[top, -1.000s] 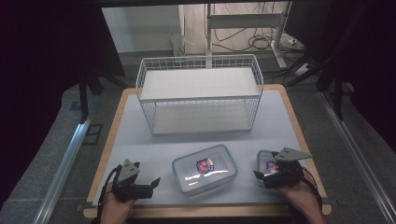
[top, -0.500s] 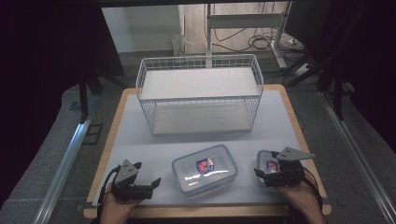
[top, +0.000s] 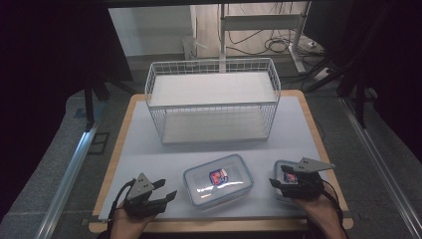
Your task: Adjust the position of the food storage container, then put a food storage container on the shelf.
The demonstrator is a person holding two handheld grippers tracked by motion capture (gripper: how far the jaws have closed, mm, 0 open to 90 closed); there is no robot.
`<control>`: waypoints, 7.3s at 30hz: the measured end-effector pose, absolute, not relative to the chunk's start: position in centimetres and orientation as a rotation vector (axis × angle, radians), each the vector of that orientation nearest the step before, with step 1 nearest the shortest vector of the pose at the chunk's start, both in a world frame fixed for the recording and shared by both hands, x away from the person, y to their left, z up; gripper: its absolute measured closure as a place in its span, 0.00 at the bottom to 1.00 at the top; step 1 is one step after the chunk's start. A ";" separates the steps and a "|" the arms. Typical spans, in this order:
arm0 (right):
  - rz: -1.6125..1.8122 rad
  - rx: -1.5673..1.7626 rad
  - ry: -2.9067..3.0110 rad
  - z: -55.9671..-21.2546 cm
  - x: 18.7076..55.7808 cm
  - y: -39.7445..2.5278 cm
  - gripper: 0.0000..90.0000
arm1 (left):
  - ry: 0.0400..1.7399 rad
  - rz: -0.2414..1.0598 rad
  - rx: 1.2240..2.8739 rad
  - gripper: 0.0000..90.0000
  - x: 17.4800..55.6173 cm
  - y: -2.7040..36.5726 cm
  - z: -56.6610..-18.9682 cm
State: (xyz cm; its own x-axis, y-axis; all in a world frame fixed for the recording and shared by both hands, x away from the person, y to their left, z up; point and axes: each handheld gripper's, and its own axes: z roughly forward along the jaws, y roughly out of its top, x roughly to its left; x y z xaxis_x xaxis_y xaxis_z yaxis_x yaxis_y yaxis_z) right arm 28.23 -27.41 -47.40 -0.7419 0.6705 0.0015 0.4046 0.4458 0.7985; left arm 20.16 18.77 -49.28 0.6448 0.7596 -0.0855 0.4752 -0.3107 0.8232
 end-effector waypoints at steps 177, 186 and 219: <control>1.308 1.337 2.780 -49.1 35.1 -19.1 0.20 | 1.093 -0.205 1.924 0.18 31.5 16.3 -51.1; 1.307 1.414 2.833 -49.5 36.0 -18.7 0.19 | 1.107 -0.286 1.880 0.21 31.5 16.7 -51.6; 1.554 1.375 2.750 -48.8 33.0 -21.6 0.57 | 1.025 -0.132 1.808 0.55 27.0 18.0 -50.6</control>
